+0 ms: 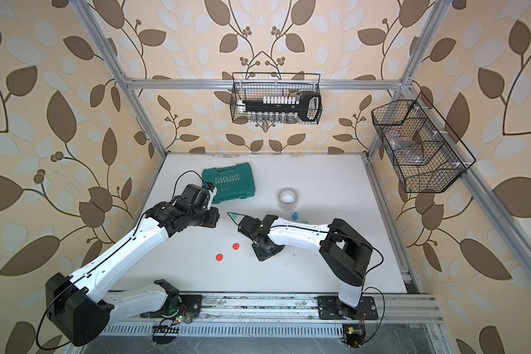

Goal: Close the stamp cap
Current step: Close the cover of the stamp.

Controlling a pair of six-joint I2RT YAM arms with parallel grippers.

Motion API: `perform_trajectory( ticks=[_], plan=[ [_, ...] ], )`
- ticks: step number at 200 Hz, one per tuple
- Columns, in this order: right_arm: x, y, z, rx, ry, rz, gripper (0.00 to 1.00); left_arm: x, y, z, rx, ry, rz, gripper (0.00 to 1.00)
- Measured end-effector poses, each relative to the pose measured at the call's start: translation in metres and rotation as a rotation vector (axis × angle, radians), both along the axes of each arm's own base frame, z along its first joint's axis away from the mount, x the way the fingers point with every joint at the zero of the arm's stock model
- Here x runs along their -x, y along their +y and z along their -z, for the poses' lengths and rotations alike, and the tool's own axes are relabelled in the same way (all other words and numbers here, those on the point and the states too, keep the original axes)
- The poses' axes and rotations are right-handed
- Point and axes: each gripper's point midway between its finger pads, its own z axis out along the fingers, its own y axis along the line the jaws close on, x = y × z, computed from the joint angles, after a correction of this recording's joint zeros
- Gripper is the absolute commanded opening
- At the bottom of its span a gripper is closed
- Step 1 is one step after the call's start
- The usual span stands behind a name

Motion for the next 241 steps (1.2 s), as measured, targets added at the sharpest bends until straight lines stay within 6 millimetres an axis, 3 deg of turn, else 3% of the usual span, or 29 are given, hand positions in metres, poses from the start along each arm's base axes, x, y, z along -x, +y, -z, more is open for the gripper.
perform_trajectory(
  ticks=[241],
  plan=[
    [-0.002,0.013,0.005,-0.095,-0.027,0.014,0.0,0.0,0.0,0.002,-0.002,0.006,0.0,0.28]
  ],
)
